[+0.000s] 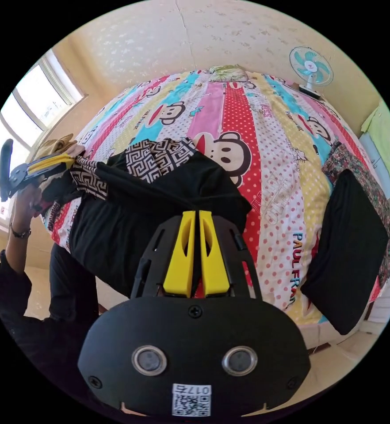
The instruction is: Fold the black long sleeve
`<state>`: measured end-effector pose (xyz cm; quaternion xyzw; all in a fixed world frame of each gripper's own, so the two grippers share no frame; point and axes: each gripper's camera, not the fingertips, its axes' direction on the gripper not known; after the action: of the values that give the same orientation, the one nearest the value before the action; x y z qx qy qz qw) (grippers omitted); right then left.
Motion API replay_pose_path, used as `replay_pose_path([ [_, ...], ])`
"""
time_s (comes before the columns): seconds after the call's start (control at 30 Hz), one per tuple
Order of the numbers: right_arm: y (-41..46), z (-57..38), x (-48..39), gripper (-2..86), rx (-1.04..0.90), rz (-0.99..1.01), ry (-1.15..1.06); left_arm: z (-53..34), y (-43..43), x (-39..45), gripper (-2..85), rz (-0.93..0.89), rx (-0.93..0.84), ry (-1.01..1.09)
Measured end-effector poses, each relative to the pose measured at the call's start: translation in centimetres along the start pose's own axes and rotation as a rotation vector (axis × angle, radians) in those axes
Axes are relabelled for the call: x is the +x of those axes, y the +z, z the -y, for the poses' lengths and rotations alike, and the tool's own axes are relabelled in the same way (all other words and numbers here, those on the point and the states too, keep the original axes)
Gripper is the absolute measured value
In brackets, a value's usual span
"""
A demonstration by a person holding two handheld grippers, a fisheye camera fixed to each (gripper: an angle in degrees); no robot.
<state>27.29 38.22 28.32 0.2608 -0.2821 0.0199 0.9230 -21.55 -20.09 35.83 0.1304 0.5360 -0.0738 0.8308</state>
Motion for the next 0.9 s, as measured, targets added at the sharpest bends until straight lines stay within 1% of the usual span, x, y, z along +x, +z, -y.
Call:
replay_pose_path([
  [0.03,-0.2,0.3,0.4,2.2,0.013,0.009,0.02,0.9,-0.2,-0.5,0.6,0.001,0.005,0.012],
  [0.1,-1.6,0.8,1.2,2.2,0.102,0.015,0.072,2.0,-0.7,-1.4,0.6,0.007,0.036,0.028],
  [0.17,-3.0,0.6,1.2,2.2,0.185,0.0,0.085,2.5,-2.2,-2.6,0.7,-0.013,0.118,0.025],
  [0.2,-3.7,0.0,0.9,2.3,0.244,-0.009,0.072,2.2,-3.3,-3.6,0.7,-0.039,0.191,0.02],
  [0.23,-3.8,-0.4,0.7,2.3,0.268,-0.01,0.059,1.2,-4.1,-4.7,0.8,-0.064,0.265,0.008],
  [0.27,-3.7,-1.5,0.4,2.4,0.308,0.001,0.031,0.5,-4.3,-5.2,0.8,-0.075,0.301,0.001],
  [0.33,-2.4,-3.2,0.0,2.7,0.329,0.053,-0.018,-3.9,-3.1,-7.5,1.2,-0.119,0.417,-0.069],
  [0.37,-0.5,-4.0,0.0,2.9,0.28,0.101,-0.045,-5.0,-2.1,-8.1,1.3,-0.127,0.41,-0.103],
  [0.4,2.0,-4.4,0.2,3.2,0.162,0.139,-0.049,-6.9,0.6,-9.4,1.7,-0.138,0.325,-0.186],
  [0.43,3.4,-4.5,0.3,3.3,0.091,0.145,-0.043,-8.8,3.7,-10.9,2.1,-0.164,0.18,-0.279],
  [0.47,5.6,-5.0,0.4,3.5,-0.017,0.127,-0.027,-9.7,5.0,-11.6,2.2,-0.178,0.117,-0.325],
  [0.5,5.6,-5.9,0.5,3.7,0.028,0.131,-0.016,-11.8,6.7,-12.8,2.5,-0.217,0.045,-0.392],
  [0.53,5.3,-6.2,0.7,3.8,0.051,0.14,-0.005,-13.7,7.4,-14.1,3.6,-0.253,0.011,-0.454],
  [0.57,4.7,-6.2,1.1,4.3,0.045,0.149,0.037,-14.5,7.4,-14.8,4.1,-0.274,0.008,-0.481],
  [0.63,3.5,-5.7,1.6,5.1,0.05,0.159,0.093,-17.4,5.8,-17.8,6.9,-0.353,0.055,-0.603],
  [0.67,2.3,-5.5,1.7,5.3,0.107,0.162,0.109,-18.1,5.2,-18.6,7.5,-0.357,0.063,-0.646],
  [0.7,1.3,-5.2,1.5,5.2,0.169,0.161,0.109,-19.7,3.9,-20.2,8.2,-0.372,0.088,-0.733],
  [0.73,1.0,-5.0,1.4,4.8,0.194,0.155,0.105,-21.7,2.7,-21.7,8.5,-0.399,0.123,-0.835],
  [0.77,1.1,-4.7,1.2,4.1,0.227,0.134,0.099,-22.7,2.2,-22.4,8.9,-0.417,0.138,-0.886],
  [0.83,3.4,-3.9,1.4,2.6,0.174,0.086,0.104,-27.0,0.9,-24.7,11.3,-0.453,0.151,-1.098],
  [0.87,6.9,-3.0,2.0,2.1,-0.011,0.05,0.131,-28.1,0.6,-25.2,12.1,-0.453,0.151,-1.143],
  [0.9,8.7,-2.7,2.4,1.6,-0.047,0.07,0.138,-30.0,-0.2,-26.0,12.4,-0.441,0.158,-1.213],
])
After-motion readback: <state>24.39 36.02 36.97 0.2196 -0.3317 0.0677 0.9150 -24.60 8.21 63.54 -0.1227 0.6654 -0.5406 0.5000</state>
